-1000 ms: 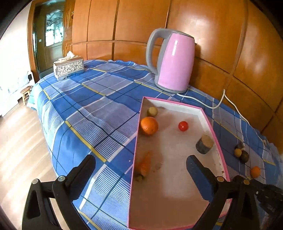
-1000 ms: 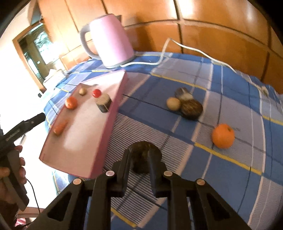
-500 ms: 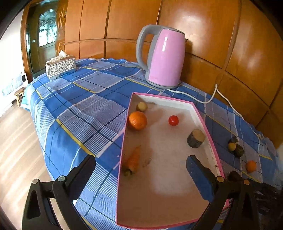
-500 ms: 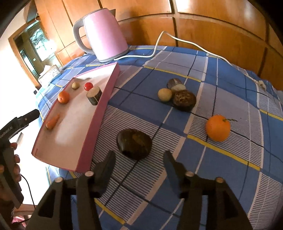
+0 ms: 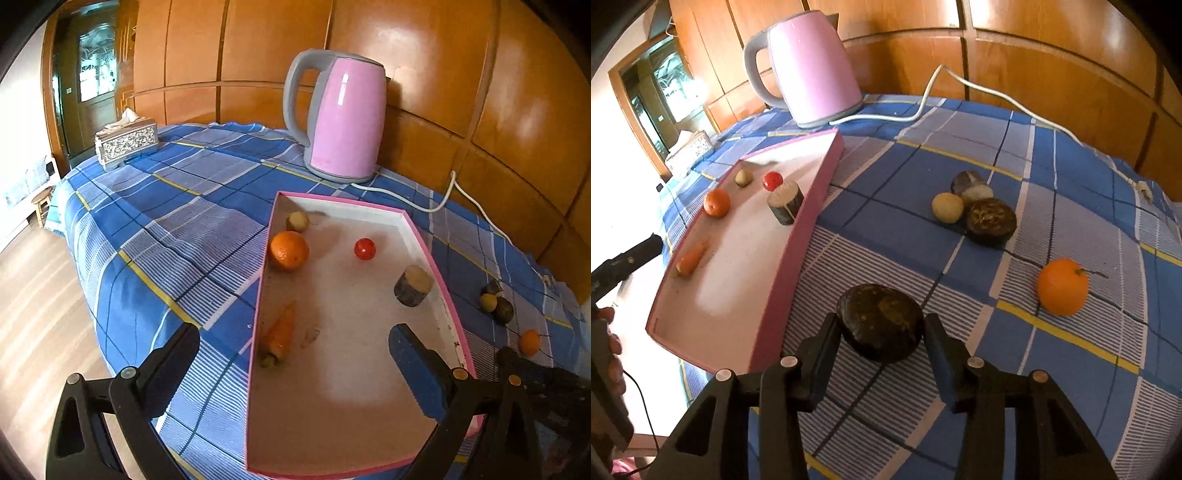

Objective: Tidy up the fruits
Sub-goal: 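Carry the dark round fruit into the tray and open the right gripper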

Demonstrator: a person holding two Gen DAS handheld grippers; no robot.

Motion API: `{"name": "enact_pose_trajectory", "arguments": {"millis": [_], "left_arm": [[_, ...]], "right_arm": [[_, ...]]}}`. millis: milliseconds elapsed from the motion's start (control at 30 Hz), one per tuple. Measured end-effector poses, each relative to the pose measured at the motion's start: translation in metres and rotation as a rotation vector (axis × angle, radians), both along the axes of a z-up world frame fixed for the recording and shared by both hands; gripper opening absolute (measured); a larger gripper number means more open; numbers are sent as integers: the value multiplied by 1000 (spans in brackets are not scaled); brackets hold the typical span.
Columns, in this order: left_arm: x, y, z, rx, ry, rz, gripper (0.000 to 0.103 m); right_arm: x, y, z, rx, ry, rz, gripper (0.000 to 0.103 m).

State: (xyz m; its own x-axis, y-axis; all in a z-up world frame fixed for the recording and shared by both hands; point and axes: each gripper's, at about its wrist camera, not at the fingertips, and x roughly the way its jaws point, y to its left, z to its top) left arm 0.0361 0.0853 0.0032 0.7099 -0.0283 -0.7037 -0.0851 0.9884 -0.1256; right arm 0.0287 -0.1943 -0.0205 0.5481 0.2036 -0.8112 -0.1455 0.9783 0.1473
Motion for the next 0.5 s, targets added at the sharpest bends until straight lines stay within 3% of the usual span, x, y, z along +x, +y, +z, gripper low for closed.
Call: {"name": "enact_pose_trajectory", "arguments": {"millis": [233,500], "left_arm": [[2,4,-2,4,11,14,103],[3,6,-5,0,29,23,103]], "right_arm": [[2,23,27,21,-50,85,47],[18,62,37,49,-49,202,47]]}}
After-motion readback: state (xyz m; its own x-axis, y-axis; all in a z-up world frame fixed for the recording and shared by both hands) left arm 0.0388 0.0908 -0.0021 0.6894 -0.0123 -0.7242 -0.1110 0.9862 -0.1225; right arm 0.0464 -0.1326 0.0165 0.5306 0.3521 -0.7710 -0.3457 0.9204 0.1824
